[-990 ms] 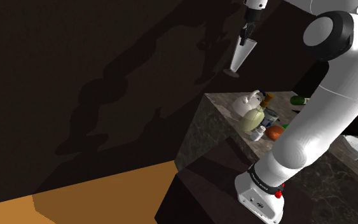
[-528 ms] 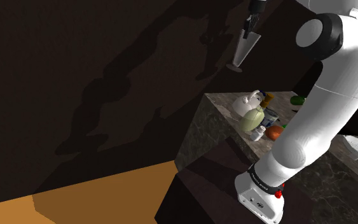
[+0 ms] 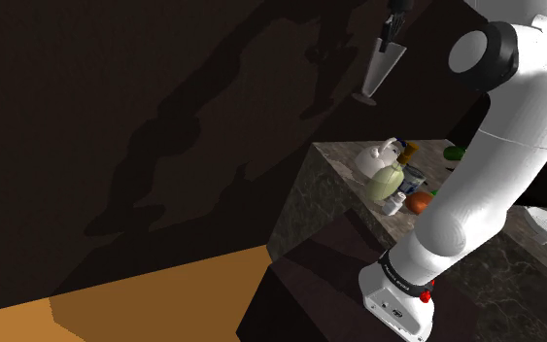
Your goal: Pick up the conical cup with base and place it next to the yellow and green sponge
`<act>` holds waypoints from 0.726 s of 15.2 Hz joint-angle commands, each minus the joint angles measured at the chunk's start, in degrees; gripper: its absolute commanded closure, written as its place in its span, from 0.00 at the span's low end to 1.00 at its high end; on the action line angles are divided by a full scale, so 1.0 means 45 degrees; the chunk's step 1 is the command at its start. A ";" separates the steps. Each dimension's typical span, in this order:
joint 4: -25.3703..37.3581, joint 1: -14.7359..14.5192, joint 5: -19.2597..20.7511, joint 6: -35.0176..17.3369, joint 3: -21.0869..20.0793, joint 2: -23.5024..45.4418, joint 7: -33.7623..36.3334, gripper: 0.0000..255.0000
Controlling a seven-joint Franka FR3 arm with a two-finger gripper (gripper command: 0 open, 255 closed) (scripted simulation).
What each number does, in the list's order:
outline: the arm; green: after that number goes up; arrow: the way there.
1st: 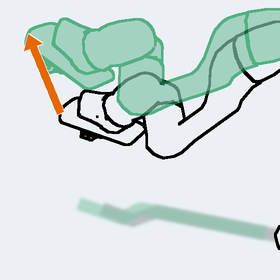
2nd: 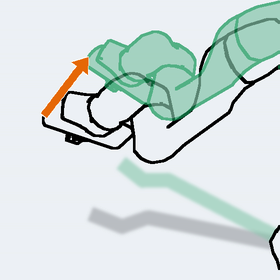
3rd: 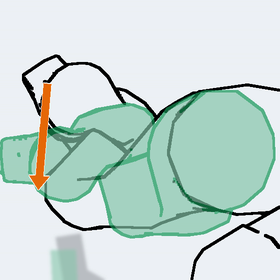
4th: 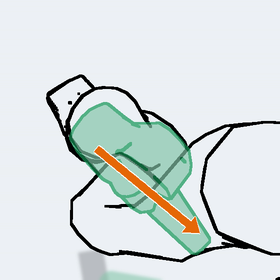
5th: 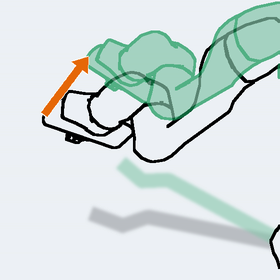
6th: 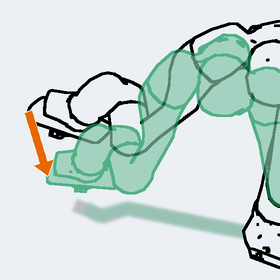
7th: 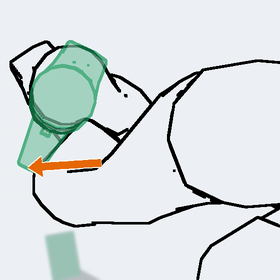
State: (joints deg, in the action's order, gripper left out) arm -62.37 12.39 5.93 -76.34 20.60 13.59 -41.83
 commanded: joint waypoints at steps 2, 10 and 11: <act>-0.1935 0.0149 0.0363 -0.0885 0.0208 -0.1207 -0.0412 1.00; -0.5788 0.0867 0.1196 -0.2770 0.0927 -0.3615 -0.1710 1.00; -0.6143 0.0978 0.1283 -0.2965 0.1040 -0.3835 -0.1900 1.00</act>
State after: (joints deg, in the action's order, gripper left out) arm -87.43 16.40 10.96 -88.59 24.90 -1.81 -49.71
